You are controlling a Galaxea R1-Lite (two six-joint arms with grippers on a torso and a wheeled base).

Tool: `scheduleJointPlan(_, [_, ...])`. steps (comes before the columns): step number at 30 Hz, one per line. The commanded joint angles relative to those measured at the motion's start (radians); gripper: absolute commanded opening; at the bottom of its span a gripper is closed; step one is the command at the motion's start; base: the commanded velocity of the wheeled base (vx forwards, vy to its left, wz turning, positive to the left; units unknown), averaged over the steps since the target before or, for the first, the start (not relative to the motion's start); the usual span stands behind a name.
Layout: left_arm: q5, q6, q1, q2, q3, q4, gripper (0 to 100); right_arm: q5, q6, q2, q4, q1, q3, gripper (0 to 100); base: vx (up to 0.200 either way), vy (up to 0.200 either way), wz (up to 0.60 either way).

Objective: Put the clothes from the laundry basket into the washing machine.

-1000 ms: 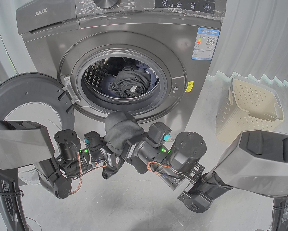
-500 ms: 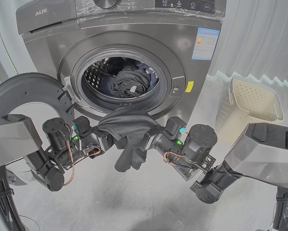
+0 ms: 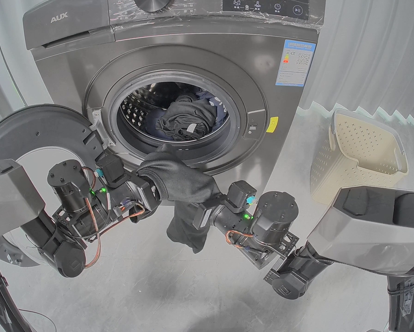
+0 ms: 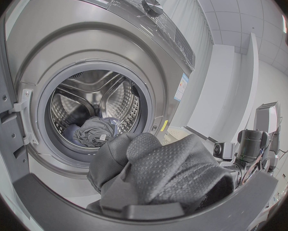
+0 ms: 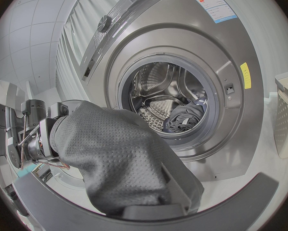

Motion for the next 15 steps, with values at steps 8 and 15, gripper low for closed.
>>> scheduleJointPlan(8, [0.008, -0.017, 0.011, -0.023, -0.029, -0.004, 0, 0.015, -0.011, -0.021, 0.000, 0.033, 0.116, 100, 0.000, 0.000, 0.00])
scheduleJointPlan(15, [0.031, -0.124, 0.002, -0.128, -0.013, -0.001, 0, 0.055, -0.036, -0.127, -0.001, 0.103, 0.410, 100, 0.000, 0.000, 0.00])
